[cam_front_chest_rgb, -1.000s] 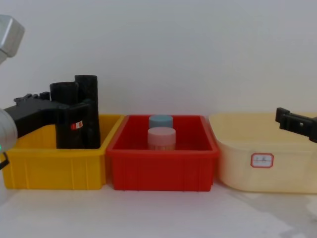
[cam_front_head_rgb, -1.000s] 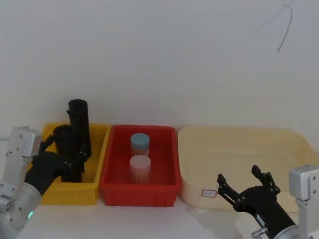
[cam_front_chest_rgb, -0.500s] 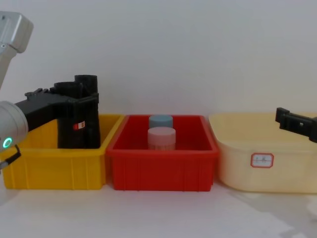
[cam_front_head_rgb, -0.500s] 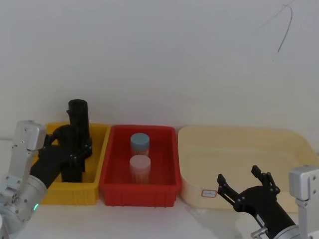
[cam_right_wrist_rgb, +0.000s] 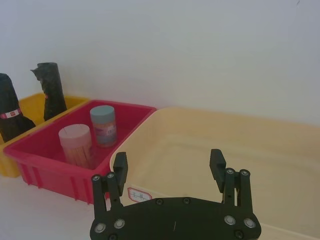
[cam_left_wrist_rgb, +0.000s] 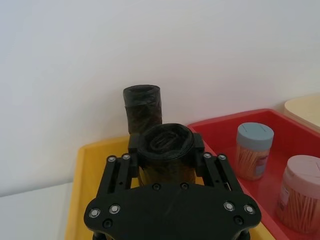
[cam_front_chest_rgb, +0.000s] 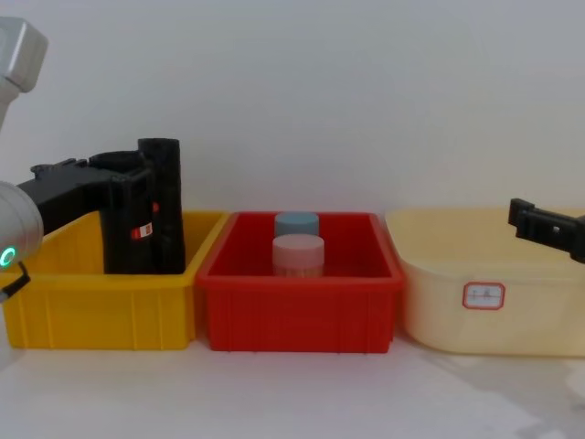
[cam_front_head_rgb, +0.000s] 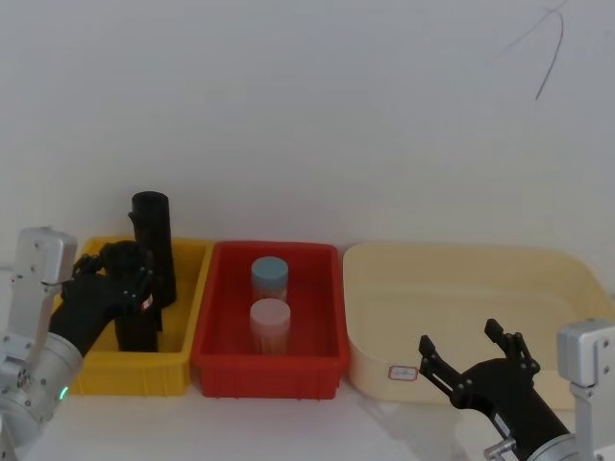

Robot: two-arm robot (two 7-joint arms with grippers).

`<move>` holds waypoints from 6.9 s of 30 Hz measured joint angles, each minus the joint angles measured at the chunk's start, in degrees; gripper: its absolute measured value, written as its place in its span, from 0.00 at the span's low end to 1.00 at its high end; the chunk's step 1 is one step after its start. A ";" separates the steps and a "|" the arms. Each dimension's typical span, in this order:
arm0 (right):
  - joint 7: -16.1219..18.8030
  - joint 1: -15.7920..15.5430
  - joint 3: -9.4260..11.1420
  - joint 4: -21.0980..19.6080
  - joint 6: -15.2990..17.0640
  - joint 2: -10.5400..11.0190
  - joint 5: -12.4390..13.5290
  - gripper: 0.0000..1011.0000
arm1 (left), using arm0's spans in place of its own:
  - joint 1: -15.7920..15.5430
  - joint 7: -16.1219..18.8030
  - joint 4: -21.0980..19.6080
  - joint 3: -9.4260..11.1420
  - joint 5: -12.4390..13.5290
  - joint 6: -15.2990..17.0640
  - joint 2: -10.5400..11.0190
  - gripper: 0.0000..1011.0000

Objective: Pick up the garbage bag with the one hand and transfer it to the other hand.

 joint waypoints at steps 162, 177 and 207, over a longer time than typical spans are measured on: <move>8.81 19.48 -7.76 11.99 0.00 -8.40 -11.26 0.52 | -12.43 -28.54 -1.31 9.32 -16.37 -0.25 -6.81 0.48; 8.32 19.10 -5.34 12.13 0.09 -8.79 -11.24 0.52 | -12.43 -28.54 -1.31 9.32 -16.37 -0.25 -6.81 0.90; 3.02 17.94 6.58 18.12 2.95 -8.69 -7.85 0.69 | -12.43 -28.54 -1.31 9.32 -16.37 -0.24 -6.81 0.99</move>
